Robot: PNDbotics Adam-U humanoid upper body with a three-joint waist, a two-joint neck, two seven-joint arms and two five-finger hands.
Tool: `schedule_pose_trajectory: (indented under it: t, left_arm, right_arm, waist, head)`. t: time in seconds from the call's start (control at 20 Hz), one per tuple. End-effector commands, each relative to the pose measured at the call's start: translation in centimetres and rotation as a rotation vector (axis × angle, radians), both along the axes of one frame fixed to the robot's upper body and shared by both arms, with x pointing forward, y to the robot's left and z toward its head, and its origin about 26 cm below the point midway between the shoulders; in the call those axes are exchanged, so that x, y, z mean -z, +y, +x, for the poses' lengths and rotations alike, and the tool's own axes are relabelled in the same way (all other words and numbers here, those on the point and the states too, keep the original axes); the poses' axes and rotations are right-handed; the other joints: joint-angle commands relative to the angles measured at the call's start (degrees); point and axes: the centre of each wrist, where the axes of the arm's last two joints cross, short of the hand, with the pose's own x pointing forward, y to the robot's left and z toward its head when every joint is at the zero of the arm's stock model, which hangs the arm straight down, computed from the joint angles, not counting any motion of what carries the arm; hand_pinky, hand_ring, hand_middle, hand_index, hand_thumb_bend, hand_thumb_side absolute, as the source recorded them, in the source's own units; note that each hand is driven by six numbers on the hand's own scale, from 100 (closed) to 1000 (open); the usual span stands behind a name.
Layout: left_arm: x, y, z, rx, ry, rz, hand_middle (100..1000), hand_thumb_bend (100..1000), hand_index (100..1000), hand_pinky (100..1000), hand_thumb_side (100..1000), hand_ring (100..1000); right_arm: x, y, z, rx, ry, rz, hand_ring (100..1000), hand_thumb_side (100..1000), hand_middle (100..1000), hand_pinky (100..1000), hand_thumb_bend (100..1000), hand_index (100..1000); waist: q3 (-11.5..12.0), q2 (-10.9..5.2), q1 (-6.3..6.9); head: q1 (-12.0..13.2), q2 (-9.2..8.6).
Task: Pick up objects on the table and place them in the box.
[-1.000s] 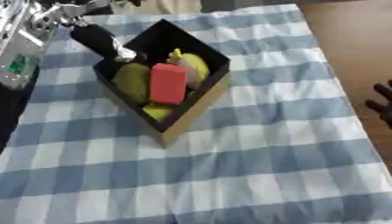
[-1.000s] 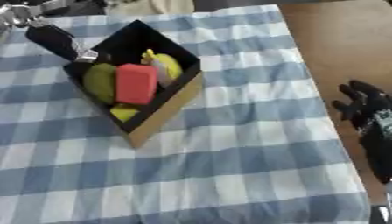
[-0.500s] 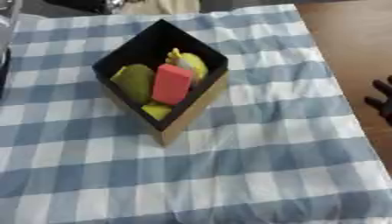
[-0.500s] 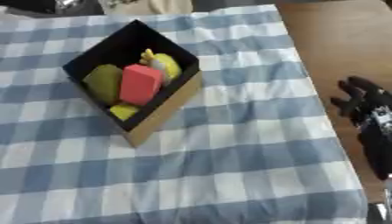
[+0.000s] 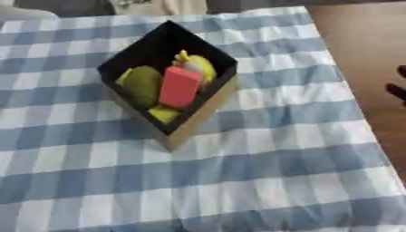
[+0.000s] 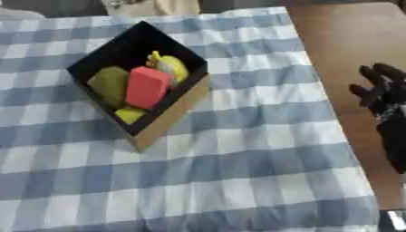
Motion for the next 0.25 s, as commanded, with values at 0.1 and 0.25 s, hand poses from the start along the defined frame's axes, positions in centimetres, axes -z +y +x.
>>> schedule_pose_trajectory:
  t: [0.1,0.25]
  left_arm:
    - [1.2,1.3,-0.4,0.031,-0.084,-0.123,785,288,919,875,687,830]
    - [2.8,2.2,-0.5,0.047,-0.105,-0.183,779,298,917,871,677,825]
  right_arm:
    - [-1.8,-0.5,0.1,-0.015,-0.097,-0.033,1000,566,451,902,100,842]
    - [-2.3,-0.7,0.3,-0.028,-0.159,-0.044,1000,559,467,905,100,845]
  waist:
    - [0.4,-1.57,-1.23]
    - [0.7,-1.48,-1.47]
  head:
    - [0.6,-0.93]
    - [1.0,-1.23]
